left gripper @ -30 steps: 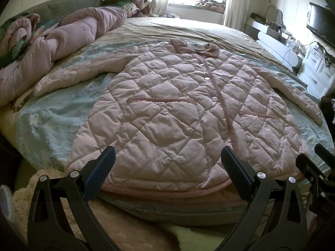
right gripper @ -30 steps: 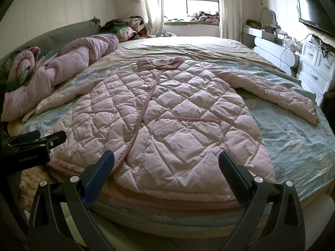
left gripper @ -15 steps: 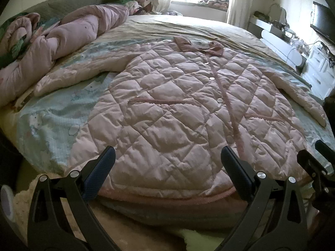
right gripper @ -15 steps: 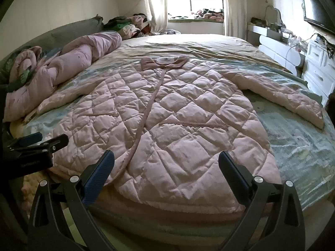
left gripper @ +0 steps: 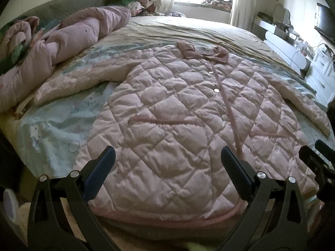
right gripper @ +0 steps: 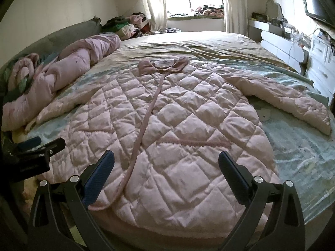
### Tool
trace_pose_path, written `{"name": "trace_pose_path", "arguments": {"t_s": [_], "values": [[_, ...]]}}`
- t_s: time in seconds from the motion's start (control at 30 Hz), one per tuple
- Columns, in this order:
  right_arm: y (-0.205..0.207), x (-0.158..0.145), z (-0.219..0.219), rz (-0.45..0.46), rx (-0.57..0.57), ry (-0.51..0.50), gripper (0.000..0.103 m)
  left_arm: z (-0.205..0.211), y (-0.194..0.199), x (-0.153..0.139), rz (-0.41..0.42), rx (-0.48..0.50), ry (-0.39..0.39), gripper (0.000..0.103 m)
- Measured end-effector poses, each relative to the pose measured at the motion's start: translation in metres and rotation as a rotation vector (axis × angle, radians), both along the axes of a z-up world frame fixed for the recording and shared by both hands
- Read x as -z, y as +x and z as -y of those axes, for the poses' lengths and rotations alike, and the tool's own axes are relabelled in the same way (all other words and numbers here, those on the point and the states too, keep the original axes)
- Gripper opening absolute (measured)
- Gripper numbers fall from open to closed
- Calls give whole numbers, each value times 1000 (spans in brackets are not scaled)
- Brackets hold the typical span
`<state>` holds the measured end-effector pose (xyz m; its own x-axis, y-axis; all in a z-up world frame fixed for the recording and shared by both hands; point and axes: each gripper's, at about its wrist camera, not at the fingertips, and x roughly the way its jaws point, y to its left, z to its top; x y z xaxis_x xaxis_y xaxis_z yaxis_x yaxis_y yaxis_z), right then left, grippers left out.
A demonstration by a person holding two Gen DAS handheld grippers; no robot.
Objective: Fold large clothes
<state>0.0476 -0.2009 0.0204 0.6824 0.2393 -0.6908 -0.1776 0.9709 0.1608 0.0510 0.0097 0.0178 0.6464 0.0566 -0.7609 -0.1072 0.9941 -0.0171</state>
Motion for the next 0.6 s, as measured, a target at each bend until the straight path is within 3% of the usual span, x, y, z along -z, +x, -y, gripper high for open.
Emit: {"name": "trace_pose_path", "arguments": {"t_s": [0.6], "values": [[65,-27,30,52,75,47,99,14,67,-23,-4,14,0,94]]}}
